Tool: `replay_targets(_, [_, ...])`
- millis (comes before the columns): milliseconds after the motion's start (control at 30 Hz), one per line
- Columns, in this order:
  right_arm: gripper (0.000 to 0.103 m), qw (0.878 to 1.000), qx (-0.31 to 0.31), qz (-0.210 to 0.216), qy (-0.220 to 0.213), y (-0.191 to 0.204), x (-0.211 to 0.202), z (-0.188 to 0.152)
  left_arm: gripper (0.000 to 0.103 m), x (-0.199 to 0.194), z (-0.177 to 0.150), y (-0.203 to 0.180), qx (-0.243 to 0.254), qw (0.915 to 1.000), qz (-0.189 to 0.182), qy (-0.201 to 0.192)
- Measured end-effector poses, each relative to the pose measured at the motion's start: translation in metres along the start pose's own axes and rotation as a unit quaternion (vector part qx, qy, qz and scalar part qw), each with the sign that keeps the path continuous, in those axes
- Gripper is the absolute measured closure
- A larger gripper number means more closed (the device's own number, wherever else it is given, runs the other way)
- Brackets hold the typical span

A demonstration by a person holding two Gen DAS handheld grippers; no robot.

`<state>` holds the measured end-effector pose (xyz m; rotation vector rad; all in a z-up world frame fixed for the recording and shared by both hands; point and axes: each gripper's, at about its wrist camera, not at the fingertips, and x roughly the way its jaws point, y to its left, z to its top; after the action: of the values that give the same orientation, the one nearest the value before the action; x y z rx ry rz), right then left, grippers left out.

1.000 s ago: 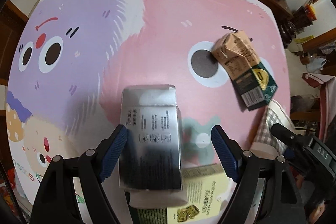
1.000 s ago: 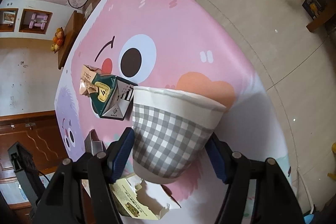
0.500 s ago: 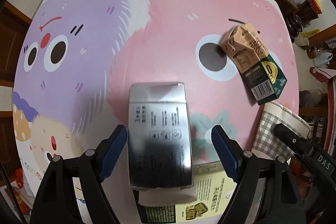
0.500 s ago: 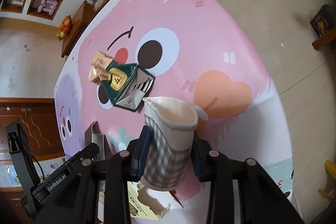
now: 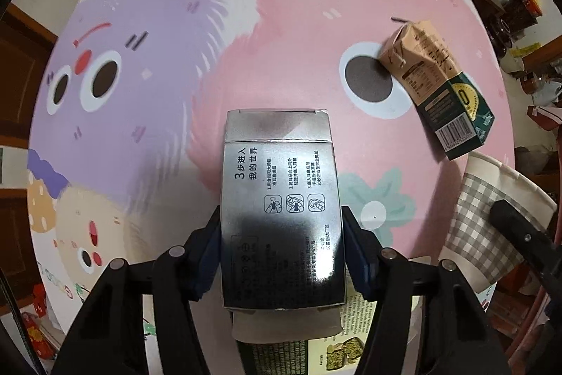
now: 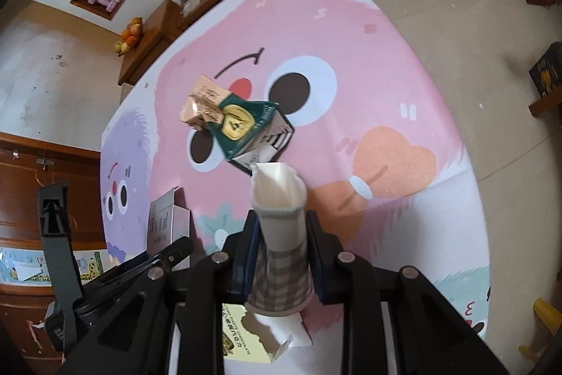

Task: Collect trash
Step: 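Grasp the silver box with the left gripper while the right gripper grasps the white paper cup, then carry the silver box and paper cup with both grippers over the black bin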

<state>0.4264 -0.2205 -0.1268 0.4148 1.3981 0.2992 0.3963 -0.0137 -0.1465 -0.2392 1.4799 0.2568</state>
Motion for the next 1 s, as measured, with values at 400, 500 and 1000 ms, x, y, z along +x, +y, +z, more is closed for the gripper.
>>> replay_targets(400, [0.085,0.998,-0.042,0.011,-0.053,0.029,-0.053,-0.044,0.044,-0.084,-0.049,0.031,-0.002,0.9958,-0.054,-0.073])
replay_targets(500, [0.085,0.996,-0.050,0.013,-0.069,0.038,-0.070,-0.064,0.044,-0.109,-0.074,0.043,0.008,0.9931,-0.074,-0.091])
replay_targets(1000, [0.085,0.986,-0.038,0.004,-0.165,0.079,-0.143,-0.230,0.044,-0.178,-0.209,0.122,0.075,0.9760,-0.147,-0.142])
